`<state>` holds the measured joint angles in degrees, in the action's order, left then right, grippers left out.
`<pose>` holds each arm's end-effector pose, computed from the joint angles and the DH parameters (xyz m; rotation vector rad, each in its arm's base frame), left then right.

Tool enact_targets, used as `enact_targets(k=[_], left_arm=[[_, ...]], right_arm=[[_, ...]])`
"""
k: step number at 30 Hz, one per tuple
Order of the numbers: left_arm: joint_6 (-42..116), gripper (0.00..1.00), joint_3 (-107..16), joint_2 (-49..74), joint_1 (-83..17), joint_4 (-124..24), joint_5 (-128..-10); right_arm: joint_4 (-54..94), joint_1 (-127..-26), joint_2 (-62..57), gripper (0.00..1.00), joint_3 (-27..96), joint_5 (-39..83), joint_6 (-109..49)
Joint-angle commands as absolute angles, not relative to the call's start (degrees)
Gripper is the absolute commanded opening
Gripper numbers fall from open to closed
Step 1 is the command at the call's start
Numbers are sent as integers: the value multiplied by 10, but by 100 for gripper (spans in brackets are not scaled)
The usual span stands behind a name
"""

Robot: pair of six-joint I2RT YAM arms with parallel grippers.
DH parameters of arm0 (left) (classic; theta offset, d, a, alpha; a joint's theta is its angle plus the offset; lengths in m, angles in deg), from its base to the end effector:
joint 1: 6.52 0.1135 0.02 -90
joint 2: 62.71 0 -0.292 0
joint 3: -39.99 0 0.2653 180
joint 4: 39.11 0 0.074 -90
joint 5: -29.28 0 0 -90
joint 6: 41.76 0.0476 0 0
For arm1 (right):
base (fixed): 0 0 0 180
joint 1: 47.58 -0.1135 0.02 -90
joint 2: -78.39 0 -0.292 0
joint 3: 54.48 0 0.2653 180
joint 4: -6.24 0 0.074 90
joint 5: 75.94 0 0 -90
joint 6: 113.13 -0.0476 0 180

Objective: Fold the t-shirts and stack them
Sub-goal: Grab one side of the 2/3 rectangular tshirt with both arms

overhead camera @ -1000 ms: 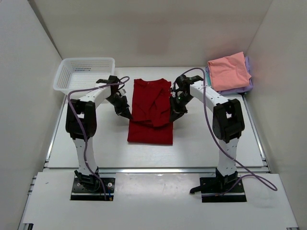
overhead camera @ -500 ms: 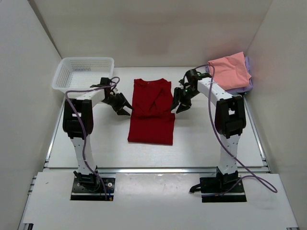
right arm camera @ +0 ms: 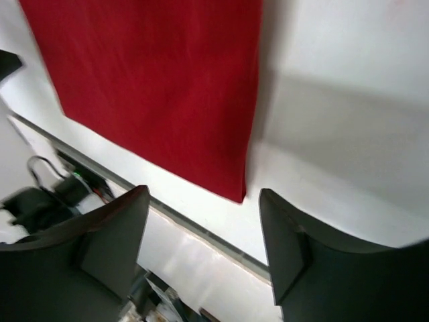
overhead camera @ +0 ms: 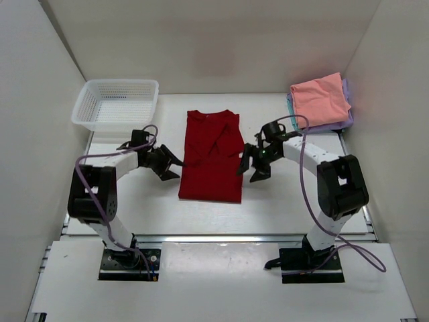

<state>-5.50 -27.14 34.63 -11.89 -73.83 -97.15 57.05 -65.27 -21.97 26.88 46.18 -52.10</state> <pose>0.3300 -0.0594 0.1679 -0.9811 2.6954 -1.1326 0.3380 0.1344 0.2071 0.1365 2.8874 0.9666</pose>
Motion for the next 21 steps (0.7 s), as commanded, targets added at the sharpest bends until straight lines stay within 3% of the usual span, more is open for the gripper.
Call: enact_targets(k=[1, 6, 13, 21], left_arm=[[-5, 64, -228, 276, -135, -779, -897], [31, 65, -220, 227, -174, -844, -746], [10, 56, -162, 191, -233, -843, -668], [10, 57, -149, 186, -258, -834, -649]], right_arm=[[529, -691, -173, 67, 214, 420, -552], [525, -736, -146, 74, 152, 364, -598], [488, -767, -133, 62, 97, 336, -654], [449, -777, -151, 56, 82, 342, -675]])
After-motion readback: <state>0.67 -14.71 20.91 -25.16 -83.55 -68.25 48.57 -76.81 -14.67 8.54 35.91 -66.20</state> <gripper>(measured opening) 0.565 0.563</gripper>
